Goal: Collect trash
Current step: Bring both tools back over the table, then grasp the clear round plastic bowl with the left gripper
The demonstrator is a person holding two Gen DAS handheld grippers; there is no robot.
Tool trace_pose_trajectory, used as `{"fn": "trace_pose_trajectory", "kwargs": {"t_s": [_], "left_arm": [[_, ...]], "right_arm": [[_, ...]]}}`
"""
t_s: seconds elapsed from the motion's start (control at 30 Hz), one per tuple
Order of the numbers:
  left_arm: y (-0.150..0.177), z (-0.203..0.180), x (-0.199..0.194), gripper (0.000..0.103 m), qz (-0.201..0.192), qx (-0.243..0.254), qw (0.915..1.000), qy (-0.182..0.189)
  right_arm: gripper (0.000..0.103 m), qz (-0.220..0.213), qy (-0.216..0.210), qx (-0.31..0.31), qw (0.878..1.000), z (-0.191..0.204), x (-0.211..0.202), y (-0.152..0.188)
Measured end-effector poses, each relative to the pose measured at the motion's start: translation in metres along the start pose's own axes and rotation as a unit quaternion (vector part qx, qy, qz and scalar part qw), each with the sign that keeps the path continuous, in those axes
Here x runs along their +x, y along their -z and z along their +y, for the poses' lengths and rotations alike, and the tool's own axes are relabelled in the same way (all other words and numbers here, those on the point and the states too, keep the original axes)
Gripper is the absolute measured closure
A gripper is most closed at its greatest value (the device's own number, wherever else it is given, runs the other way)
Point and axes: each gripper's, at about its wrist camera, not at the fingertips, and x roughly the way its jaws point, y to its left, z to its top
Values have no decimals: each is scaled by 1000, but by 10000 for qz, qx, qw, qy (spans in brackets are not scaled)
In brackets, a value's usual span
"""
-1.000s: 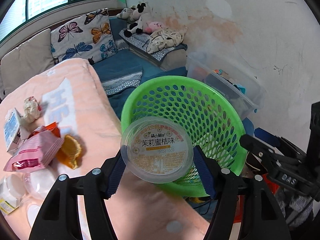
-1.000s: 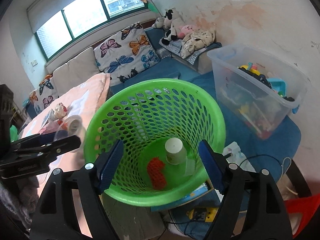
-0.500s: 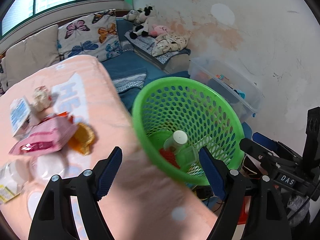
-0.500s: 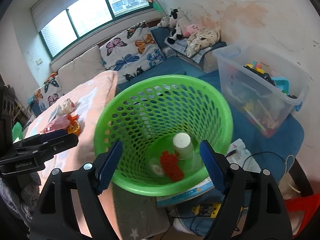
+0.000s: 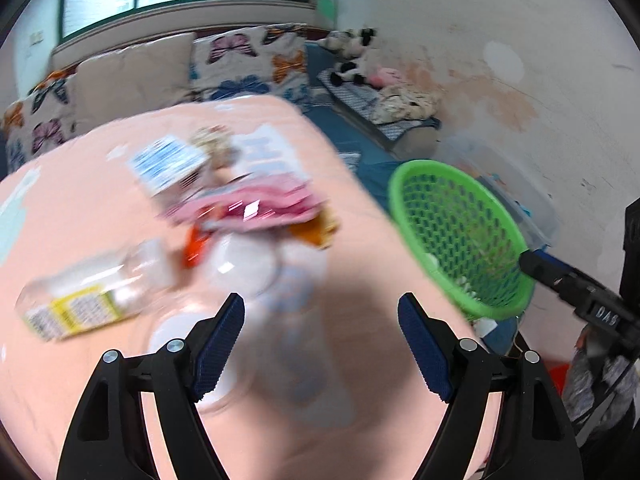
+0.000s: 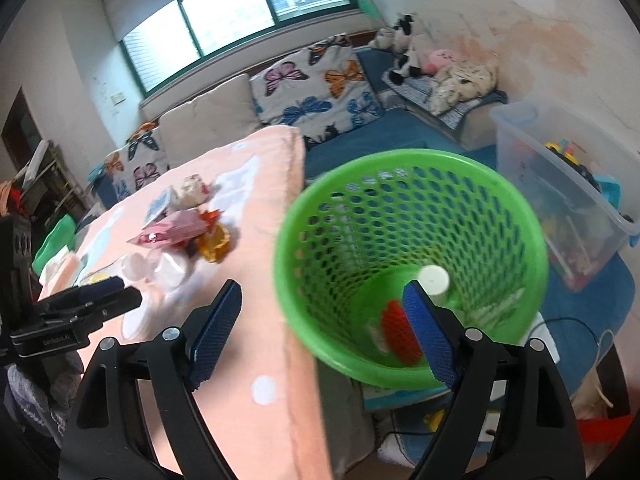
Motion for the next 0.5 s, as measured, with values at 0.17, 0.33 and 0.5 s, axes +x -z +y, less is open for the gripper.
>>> {"fn": "trace_pose_trajectory", "kwargs": {"t_s": [0.17, 0.33, 0.5], "left_arm": [[20, 32, -5, 19, 63, -187, 9993, -333], [32, 55, -2, 14, 170, -356, 9978, -541], [36, 62, 8, 11, 268, -269, 9972, -649]], "right_arm": [[20, 44, -176, -131, 9998, 19, 6, 0], [20, 113, -313, -260, 9991, 36, 13, 1], [20, 193, -391, -382, 9983, 48, 19, 4]]}}
